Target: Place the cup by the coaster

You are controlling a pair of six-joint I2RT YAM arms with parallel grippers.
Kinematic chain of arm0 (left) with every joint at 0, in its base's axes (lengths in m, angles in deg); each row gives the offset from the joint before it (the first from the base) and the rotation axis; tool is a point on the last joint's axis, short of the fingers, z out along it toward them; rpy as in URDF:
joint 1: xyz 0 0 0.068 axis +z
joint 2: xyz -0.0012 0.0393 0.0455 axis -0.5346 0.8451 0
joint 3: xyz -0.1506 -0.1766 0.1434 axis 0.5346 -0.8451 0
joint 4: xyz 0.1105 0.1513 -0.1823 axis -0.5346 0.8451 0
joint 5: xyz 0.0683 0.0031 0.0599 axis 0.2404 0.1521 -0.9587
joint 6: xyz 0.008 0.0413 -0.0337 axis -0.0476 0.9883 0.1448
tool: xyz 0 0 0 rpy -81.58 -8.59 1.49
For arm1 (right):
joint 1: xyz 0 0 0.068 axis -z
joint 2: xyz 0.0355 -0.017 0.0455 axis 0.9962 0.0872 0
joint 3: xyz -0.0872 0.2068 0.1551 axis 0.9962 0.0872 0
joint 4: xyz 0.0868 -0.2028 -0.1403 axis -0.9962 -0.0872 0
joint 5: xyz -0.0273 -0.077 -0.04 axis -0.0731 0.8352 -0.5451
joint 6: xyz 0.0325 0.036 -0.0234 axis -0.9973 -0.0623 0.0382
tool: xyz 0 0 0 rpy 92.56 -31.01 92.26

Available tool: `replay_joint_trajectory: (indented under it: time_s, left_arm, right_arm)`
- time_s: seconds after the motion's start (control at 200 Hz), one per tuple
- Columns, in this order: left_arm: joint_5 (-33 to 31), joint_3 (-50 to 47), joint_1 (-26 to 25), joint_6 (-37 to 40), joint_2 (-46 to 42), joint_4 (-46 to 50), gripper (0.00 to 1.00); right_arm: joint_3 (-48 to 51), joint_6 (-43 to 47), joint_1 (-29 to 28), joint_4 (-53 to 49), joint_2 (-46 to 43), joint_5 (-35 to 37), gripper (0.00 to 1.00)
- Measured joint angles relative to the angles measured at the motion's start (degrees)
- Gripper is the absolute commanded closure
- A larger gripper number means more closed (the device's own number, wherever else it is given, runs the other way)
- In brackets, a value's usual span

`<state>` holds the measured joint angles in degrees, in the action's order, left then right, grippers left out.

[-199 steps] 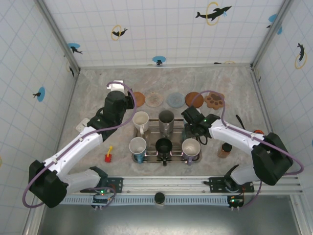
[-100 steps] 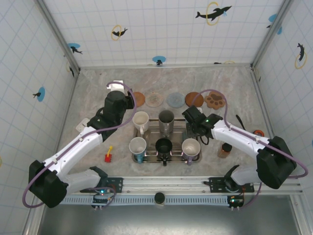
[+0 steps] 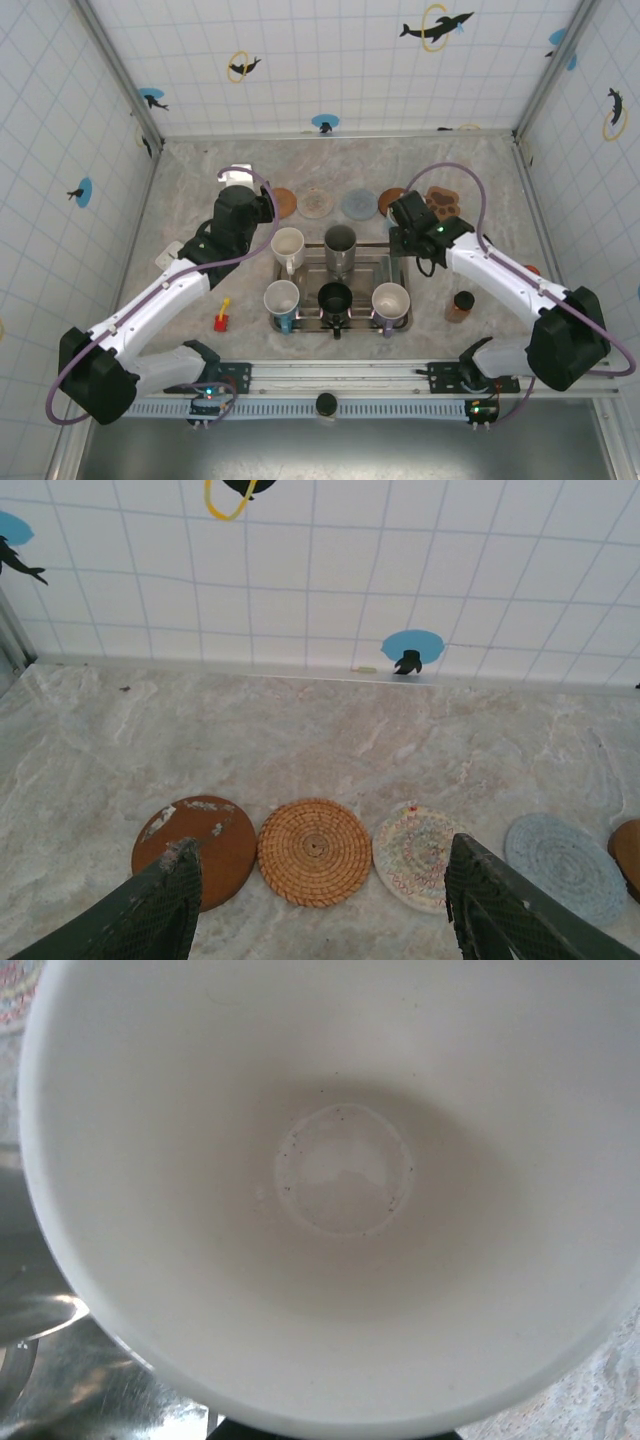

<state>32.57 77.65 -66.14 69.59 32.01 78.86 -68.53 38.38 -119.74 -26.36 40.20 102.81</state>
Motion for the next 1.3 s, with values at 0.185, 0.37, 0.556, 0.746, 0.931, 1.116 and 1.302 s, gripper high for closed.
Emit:
replay_joint_trajectory:
  time_s: [0.185,0.37,0.556,0.746,0.931,1.116,1.302]
  left_arm:
    - [-0.61,0.0,0.0,0.04,0.52,0.0,0.35]
    - [-1.16,0.0,0.0,0.87,1.92,-0.33,0.35]
    - [-1.57,0.57,0.0,0.9,4.92,-0.15,0.35]
    - [-2.89,2.25,0.0,0.87,7.43,-0.13,0.35]
    - [-3.17,2.49,0.0,0.87,7.65,-0.28,0.35]
    - [-2.75,2.82,0.02,0.87,7.93,-0.74,0.35]
    - [-2.14,3.23,0.24,0.87,8.9,-1.38,0.35]
  right_arm:
    - [-0.66,1.73,4.33,-0.11,0.42,-1.07,1.0]
    - [-4.59,3.72,7.89,0.55,3.91,-1.05,1.0]
    - [-7.45,5.29,12.87,2.78,9.6,-3.08,1.0]
    - [-8.76,5.92,17.14,4.22,14.21,-4.46,1.0]
    - [-12.02,7.13,19.26,4.39,18.08,-4.39,1.0]
    - [-12.85,7.76,21.31,6.25,20.87,-4.52,1.0]
    - [-12.85,8.02,22.88,6.8,23.34,-4.76,1.0]
